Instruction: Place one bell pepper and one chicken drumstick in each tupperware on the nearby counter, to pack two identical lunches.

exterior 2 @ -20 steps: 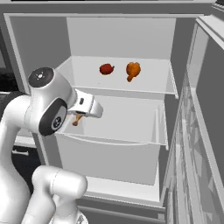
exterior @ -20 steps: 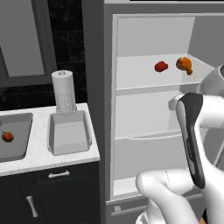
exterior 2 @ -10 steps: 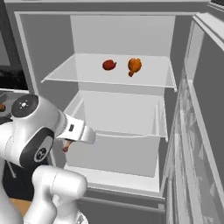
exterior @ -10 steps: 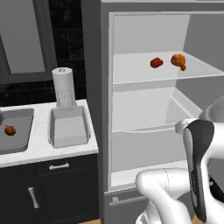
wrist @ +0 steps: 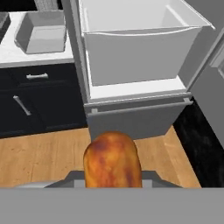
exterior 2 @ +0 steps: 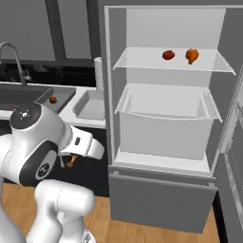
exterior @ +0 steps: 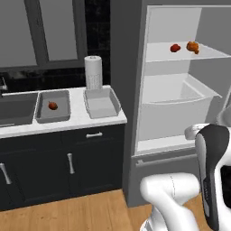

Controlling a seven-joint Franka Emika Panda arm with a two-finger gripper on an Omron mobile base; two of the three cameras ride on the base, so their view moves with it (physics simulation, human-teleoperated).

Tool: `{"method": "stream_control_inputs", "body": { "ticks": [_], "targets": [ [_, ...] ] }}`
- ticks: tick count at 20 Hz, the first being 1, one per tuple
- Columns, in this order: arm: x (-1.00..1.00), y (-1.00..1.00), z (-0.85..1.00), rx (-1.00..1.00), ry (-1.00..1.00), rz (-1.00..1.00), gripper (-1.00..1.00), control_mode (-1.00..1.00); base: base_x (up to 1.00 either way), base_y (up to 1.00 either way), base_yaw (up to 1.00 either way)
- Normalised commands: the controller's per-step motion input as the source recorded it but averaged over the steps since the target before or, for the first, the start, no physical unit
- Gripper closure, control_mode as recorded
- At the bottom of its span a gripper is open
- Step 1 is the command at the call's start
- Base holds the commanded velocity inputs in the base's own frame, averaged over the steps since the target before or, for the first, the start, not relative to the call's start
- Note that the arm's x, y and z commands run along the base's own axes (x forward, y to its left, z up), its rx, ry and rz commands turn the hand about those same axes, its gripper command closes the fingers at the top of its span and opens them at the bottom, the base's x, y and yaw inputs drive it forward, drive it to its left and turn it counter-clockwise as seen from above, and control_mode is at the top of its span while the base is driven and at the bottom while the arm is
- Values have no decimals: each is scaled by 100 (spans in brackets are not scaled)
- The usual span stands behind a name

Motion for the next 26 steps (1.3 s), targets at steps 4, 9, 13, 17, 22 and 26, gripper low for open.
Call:
{"method": "stream_control_inputs", "body": {
  "ticks": [4, 9, 13, 17, 22, 26],
  "targets": [
    [0, 0, 0, 0, 0, 0, 100, 100, -29, 100, 0],
    [0, 0, 0, 0, 0, 0, 100, 100, 0, 100, 0],
    [0, 0, 0, 0, 0, 0, 100, 100, 36, 100, 0],
    [0, 0, 0, 0, 0, 0, 100, 100, 81, 94, 0],
    [0, 0, 0, 0, 0, 0, 100, 100, 100, 32, 9],
    [0, 0, 0, 0, 0, 0, 100, 100, 100, 12, 7]
  ]
}}
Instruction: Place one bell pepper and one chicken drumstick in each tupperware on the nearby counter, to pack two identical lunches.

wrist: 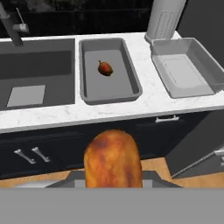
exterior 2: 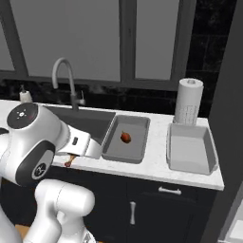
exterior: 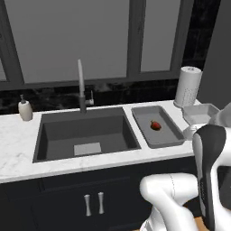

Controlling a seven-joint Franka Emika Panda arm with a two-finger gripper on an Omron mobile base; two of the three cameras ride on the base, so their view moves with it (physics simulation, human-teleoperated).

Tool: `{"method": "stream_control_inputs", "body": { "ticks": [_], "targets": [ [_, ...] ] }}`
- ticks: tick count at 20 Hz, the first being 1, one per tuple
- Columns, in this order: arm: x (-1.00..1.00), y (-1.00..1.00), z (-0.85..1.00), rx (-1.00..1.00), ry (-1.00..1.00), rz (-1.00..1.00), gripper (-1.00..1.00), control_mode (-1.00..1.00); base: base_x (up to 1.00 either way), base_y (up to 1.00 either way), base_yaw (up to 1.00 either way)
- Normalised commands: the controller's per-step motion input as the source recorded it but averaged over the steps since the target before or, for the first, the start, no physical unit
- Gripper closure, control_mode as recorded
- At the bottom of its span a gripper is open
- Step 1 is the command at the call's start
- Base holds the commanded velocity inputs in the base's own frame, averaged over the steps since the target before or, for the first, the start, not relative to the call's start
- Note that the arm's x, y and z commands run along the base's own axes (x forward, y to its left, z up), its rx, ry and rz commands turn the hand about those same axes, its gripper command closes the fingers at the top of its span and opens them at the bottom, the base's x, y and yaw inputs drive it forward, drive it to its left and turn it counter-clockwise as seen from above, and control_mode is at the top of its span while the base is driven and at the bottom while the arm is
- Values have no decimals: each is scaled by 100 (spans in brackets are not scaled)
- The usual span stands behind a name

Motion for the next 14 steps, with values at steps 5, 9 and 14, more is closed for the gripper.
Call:
{"method": "stream_control_inputs", "body": {
  "ticks": [5, 9, 14],
  "targets": [
    [0, 0, 0, 0, 0, 0, 100, 100, 84, 0, 7],
    [81, 0, -18, 0, 0, 9, 100, -100, 0, 0, 0],
    [75, 0, -61, 0, 1, 16, 100, -100, 0, 0, 0]
  ]
}}
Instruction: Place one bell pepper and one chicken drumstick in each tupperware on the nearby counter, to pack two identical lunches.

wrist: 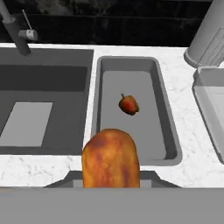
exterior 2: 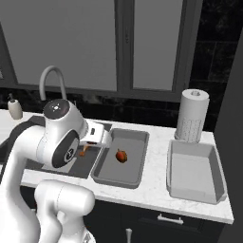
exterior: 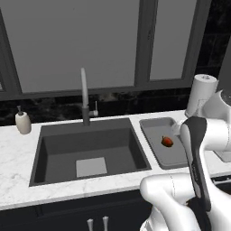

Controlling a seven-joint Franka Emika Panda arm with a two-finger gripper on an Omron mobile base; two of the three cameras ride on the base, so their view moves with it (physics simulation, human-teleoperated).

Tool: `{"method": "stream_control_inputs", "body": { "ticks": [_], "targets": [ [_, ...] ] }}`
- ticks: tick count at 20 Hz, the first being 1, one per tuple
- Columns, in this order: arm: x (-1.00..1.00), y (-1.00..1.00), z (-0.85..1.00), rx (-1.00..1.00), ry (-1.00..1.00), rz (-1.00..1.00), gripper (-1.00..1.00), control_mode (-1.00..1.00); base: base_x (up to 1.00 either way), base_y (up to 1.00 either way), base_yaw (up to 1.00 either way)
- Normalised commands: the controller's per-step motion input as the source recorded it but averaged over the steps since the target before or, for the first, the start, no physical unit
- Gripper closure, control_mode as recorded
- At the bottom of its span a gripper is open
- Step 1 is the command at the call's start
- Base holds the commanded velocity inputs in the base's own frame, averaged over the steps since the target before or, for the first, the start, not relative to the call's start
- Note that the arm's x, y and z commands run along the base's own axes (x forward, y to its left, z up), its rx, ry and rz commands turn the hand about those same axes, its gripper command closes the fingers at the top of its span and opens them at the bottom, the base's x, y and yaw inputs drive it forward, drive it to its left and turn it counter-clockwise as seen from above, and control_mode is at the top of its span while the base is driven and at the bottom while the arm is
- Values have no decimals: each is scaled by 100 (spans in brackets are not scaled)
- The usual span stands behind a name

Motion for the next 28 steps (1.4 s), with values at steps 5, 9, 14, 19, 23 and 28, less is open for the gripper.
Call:
{"method": "stream_control_inputs", "body": {
  "ticks": [5, 9, 14, 19, 23, 28],
  "targets": [
    [21, 0, -79, -1, 7, 31, 100, -100, 0, 0, 0],
    [31, 0, -76, -7, 15, 9, 100, -100, 0, 0, 0],
    [56, 0, -57, -11, 29, 0, 100, -100, 0, 0, 0],
    [60, -6, -26, -3, 15, 3, 100, -100, 0, 0, 0],
    [38, -28, -44, 0, 1, 15, 100, -100, 0, 0, 0],
    [33, -29, -31, 0, 0, 12, 100, -100, 0, 0, 0]
  ]
}}
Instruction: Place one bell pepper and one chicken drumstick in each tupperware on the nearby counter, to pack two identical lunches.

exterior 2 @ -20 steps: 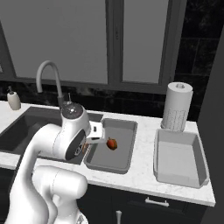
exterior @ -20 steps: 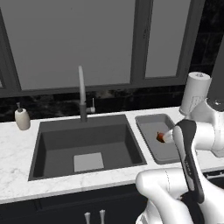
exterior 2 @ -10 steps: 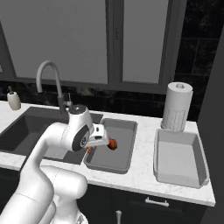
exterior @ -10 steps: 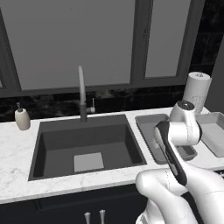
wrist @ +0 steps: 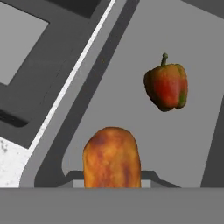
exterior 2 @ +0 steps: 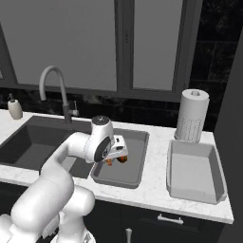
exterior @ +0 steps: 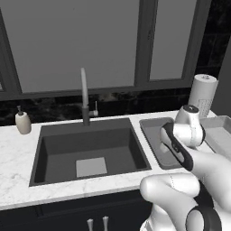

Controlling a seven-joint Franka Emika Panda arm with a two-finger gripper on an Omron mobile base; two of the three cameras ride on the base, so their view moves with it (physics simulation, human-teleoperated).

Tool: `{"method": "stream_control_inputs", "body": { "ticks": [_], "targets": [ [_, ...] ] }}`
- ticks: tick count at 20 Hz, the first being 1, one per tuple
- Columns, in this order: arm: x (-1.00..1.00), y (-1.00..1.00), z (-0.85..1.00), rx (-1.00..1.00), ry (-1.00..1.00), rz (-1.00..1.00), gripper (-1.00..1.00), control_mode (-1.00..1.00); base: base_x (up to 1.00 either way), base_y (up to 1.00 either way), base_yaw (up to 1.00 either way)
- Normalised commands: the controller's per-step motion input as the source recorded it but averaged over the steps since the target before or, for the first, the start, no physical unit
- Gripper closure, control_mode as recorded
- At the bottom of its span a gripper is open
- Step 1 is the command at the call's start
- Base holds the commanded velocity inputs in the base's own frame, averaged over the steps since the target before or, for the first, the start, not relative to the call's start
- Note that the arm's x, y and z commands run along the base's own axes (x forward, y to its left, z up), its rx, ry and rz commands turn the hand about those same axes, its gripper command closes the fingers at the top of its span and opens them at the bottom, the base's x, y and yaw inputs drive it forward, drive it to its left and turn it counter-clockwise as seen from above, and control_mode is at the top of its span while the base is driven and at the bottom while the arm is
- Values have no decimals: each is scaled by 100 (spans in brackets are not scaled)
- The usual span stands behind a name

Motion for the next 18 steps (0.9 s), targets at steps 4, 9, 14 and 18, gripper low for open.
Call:
{"method": "stream_control_inputs", "body": {
  "ticks": [4, 9, 14, 18],
  "targets": [
    [34, -3, -28, 0, 0, 3, 100, -100, 0, 0, 0],
    [36, 0, -33, 0, 1, 0, 100, -100, 0, 0, 0],
    [23, 0, -38, 0, 1, 0, 100, -100, 0, 0, 0],
    [20, 0, -34, 0, 0, 0, 100, -100, 0, 0, 0]
  ]
}}
